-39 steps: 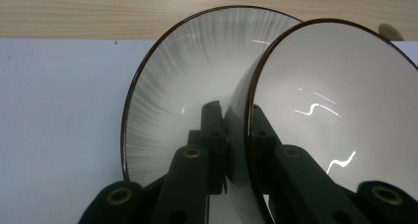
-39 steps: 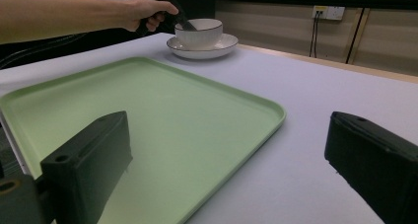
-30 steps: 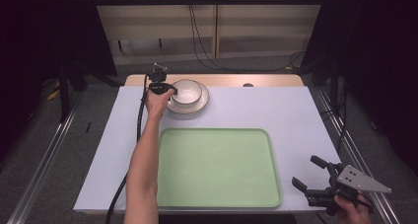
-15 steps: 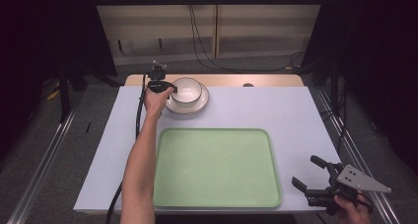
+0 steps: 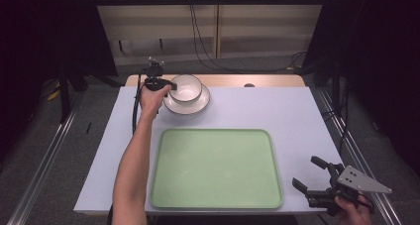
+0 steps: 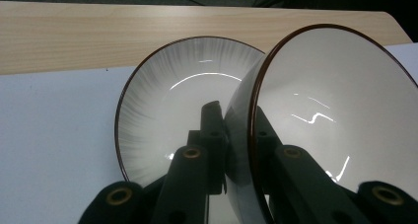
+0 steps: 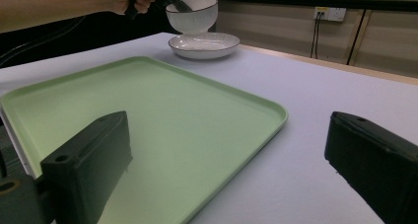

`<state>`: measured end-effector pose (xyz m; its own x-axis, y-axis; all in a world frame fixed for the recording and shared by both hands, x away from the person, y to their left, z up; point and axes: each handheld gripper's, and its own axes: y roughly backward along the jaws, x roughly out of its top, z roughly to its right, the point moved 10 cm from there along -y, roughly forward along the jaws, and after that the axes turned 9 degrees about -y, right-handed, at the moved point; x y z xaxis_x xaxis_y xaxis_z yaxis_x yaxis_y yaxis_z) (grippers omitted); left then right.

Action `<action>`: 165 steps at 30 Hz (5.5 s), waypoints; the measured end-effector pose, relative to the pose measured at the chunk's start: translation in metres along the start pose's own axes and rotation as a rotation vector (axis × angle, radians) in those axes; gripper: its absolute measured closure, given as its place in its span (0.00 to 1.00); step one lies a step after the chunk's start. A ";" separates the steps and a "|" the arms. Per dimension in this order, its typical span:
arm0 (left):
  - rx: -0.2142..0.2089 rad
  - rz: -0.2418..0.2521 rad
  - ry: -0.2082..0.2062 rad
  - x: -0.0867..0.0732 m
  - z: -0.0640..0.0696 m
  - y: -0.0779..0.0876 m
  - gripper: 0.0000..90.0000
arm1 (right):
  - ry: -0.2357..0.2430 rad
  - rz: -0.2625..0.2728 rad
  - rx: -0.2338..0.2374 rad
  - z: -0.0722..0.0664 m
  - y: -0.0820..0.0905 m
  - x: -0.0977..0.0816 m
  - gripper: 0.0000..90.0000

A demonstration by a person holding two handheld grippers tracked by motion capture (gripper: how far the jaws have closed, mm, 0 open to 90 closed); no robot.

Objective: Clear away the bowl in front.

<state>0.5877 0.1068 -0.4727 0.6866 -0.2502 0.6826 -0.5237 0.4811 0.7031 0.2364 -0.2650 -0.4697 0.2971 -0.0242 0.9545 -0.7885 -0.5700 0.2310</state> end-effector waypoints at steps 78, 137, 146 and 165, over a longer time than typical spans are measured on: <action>-0.340 -0.053 -0.280 -0.015 0.189 0.013 0.91 | 0.020 0.015 0.048 -0.008 0.001 0.003 0.03; -0.400 -0.216 -0.297 -0.071 0.266 -0.070 0.91 | 0.018 0.021 0.055 -0.008 0.002 0.004 0.03; -0.394 -0.240 -0.310 -0.075 0.269 -0.078 0.91 | 0.015 0.024 0.061 -0.008 0.002 0.004 0.03; -0.386 -0.205 -0.346 -0.078 0.266 -0.081 0.91 | 0.014 0.024 0.056 -0.008 0.001 0.004 0.03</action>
<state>0.4430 -0.1358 -0.5297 0.5153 -0.6007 0.6112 -0.1294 0.6505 0.7484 0.2322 -0.2593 -0.4638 0.2706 -0.0267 0.9623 -0.7635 -0.6148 0.1977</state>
